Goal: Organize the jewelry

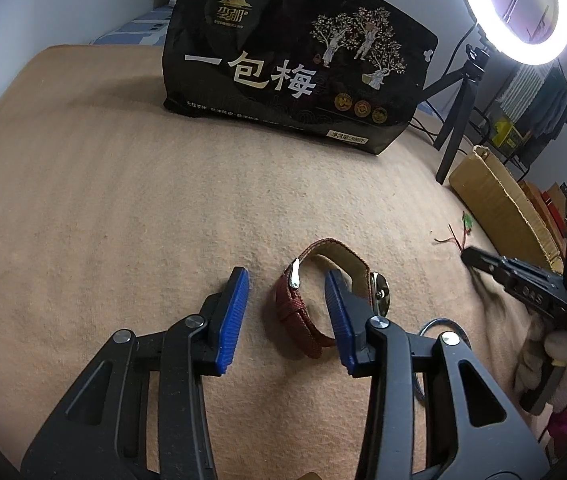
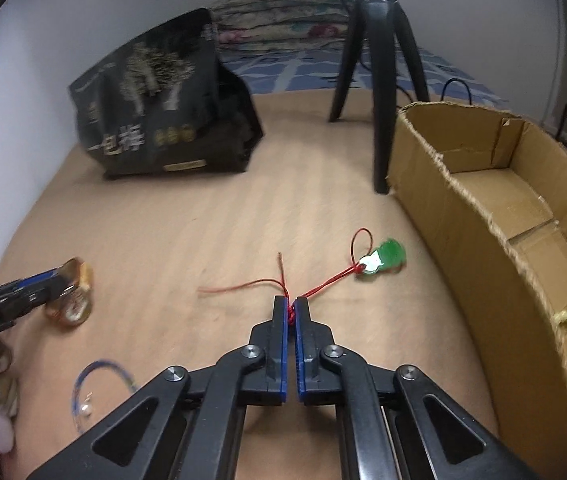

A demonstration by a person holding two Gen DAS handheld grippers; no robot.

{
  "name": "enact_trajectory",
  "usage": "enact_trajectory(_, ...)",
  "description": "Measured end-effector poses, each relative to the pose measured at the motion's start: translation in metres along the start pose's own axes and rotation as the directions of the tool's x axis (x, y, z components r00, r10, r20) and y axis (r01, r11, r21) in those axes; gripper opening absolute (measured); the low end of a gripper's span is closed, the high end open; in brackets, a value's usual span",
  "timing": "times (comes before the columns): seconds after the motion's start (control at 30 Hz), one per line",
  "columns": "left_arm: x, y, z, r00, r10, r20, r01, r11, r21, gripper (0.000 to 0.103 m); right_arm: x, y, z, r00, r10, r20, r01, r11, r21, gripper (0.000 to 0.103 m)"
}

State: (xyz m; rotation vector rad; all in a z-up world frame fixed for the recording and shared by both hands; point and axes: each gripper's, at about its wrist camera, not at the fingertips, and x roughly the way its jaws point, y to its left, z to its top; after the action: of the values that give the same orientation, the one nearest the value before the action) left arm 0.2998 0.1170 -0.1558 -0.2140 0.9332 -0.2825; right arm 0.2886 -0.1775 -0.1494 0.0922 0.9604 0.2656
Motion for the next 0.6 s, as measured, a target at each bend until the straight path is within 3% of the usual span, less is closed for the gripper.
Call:
enact_trajectory(0.23, 0.000, 0.001, 0.000, 1.000, -0.002, -0.001, 0.002, 1.000, -0.002, 0.041, -0.019, 0.013, -0.029, 0.997, 0.063, -0.043, -0.066, 0.995, -0.072, 0.000)
enact_trajectory(0.4, -0.002, 0.004, 0.001, 1.000, -0.023, -0.005, 0.022, 1.000, -0.018, 0.041, -0.033, 0.004, -0.031, 1.000, -0.006, 0.004, 0.007, 0.995, -0.095, 0.004)
enact_trajectory(0.43, -0.002, 0.005, 0.002, 1.000, -0.029, -0.005, 0.029, 0.999, -0.026, 0.041, -0.034, 0.001, -0.029, 0.999, -0.040, 0.024, 0.042, 0.995, -0.087, 0.009)
enact_trajectory(0.5, -0.004, 0.006, 0.003, 0.999, -0.036, -0.003, 0.036, 0.999, -0.036, 0.041, -0.035, -0.003, -0.022, 0.994, -0.092, 0.060, 0.096, 0.993, -0.066, 0.052)
enact_trajectory(0.53, -0.005, 0.006, 0.003, 0.999, -0.037, -0.003, 0.036, 0.999, -0.038, 0.041, -0.034, -0.005, -0.018, 0.991, -0.106, 0.079, 0.110, 0.993, -0.051, 0.057)
enact_trajectory(0.6, -0.006, 0.005, 0.004, 0.999, -0.040, -0.003, 0.040, 0.999, -0.037, 0.041, -0.027, -0.009, -0.010, 0.989, -0.118, 0.086, 0.121, 0.992, -0.035, 0.058)
